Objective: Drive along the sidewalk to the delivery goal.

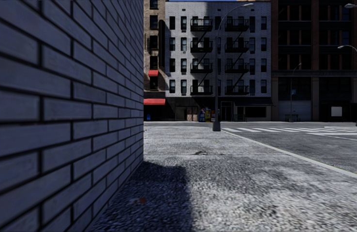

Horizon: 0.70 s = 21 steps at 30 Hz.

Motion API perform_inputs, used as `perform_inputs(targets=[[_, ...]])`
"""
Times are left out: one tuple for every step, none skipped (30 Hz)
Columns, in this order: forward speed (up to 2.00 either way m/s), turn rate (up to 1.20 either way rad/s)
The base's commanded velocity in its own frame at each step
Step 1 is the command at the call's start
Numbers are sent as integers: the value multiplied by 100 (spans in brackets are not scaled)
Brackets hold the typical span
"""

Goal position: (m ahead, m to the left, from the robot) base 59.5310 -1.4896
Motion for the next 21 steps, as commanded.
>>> perform_inputs(targets=[[200, 0], [200, 0], [200, 0], [200, 0], [200, 0], [200, 0], [200, 0], [200, 0], [200, 0], [200, 0], [200, 0], [200, -10], [200, -57], [200, -87], [200, -97], [200, -97], [200, -95], [200, 0], [200, 0], [200, 0], [200, 0]])
